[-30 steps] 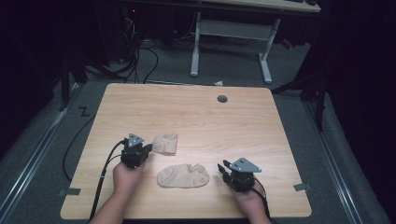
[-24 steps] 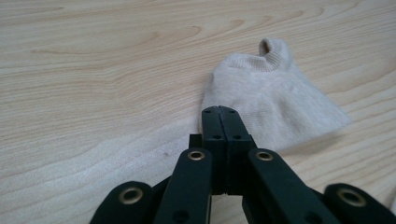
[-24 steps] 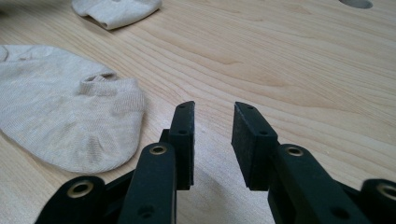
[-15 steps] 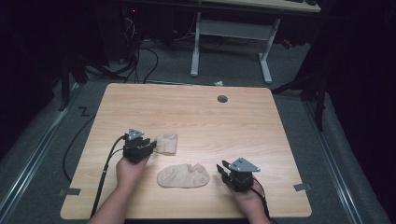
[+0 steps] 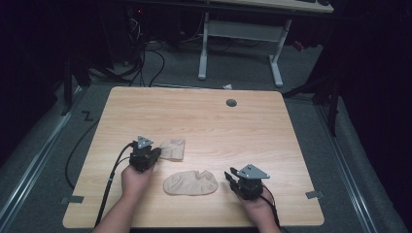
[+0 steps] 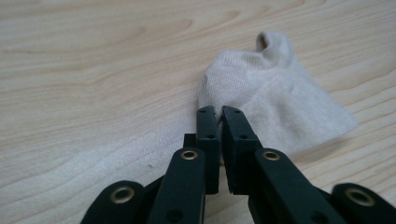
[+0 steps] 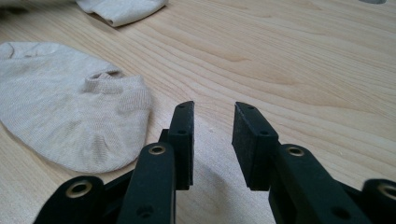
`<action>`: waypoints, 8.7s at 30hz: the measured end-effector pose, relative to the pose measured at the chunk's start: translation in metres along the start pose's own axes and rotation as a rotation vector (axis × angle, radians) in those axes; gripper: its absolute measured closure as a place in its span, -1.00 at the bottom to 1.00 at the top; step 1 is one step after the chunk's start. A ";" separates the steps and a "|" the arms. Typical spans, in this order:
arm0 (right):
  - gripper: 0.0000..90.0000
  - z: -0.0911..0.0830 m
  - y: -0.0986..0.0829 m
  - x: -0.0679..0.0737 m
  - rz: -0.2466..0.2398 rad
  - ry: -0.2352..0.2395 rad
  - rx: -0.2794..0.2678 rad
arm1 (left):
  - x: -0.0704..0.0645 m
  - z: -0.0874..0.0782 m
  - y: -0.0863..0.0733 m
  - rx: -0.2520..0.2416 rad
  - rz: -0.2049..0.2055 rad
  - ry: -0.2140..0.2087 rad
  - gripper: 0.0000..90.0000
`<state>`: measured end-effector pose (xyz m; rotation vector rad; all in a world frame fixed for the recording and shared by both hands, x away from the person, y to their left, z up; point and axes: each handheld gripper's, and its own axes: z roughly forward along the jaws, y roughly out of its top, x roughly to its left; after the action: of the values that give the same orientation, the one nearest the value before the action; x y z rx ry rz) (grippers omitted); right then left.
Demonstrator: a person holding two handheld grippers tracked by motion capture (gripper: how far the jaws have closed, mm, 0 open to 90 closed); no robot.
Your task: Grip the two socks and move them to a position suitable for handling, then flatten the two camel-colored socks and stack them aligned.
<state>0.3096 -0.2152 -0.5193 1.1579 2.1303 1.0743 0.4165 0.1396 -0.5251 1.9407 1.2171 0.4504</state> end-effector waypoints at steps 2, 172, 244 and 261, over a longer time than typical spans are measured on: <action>0.55 0.000 0.000 0.000 0.001 0.000 0.000 | -0.002 -0.007 0.003 -0.025 0.000 -0.004 0.91; 0.89 0.017 0.047 0.023 -0.003 0.027 -0.112 | -0.049 -0.048 -0.024 -0.209 0.082 -0.134 0.96; 0.88 0.010 -0.003 0.040 0.013 0.097 0.036 | -0.067 -0.061 -0.069 -0.046 0.145 -0.141 0.94; 0.68 0.011 -0.003 0.037 0.028 0.108 0.050 | -0.064 -0.059 -0.068 -0.036 0.101 -0.126 0.64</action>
<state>0.2968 -0.1798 -0.5297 1.1801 2.2416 1.1254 0.3074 0.1253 -0.5336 1.9750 1.0286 0.3929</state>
